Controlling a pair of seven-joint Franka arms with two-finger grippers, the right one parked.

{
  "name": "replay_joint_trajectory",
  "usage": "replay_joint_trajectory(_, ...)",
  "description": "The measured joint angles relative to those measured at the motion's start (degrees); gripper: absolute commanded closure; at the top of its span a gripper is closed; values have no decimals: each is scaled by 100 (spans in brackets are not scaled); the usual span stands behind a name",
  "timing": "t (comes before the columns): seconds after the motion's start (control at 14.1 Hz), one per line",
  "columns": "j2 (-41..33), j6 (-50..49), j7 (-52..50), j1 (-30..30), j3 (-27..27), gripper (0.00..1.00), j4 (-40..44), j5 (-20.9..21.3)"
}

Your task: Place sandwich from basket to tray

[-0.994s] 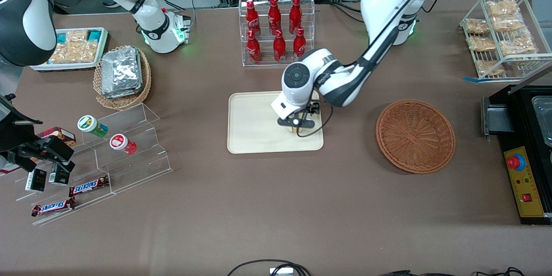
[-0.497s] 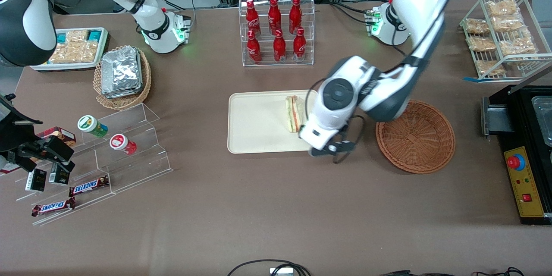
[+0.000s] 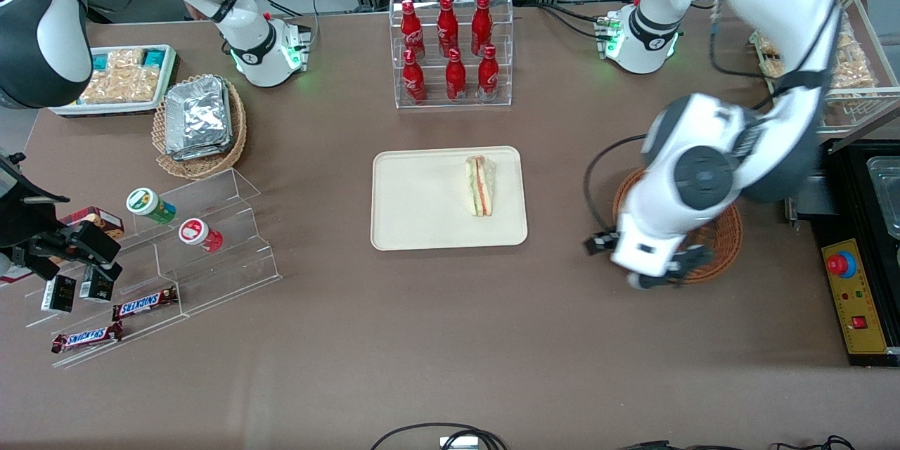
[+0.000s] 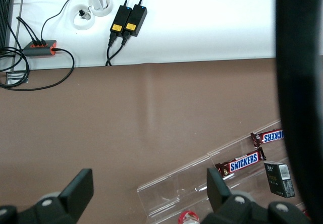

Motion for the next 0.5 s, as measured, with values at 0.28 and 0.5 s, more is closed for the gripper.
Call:
replay_joint_trajectory(0.28,-216,-604,587,409,2,1,199,34)
replay_joint_trajectory(0.5,-405,-1054,1345,822,1,1,327,32)
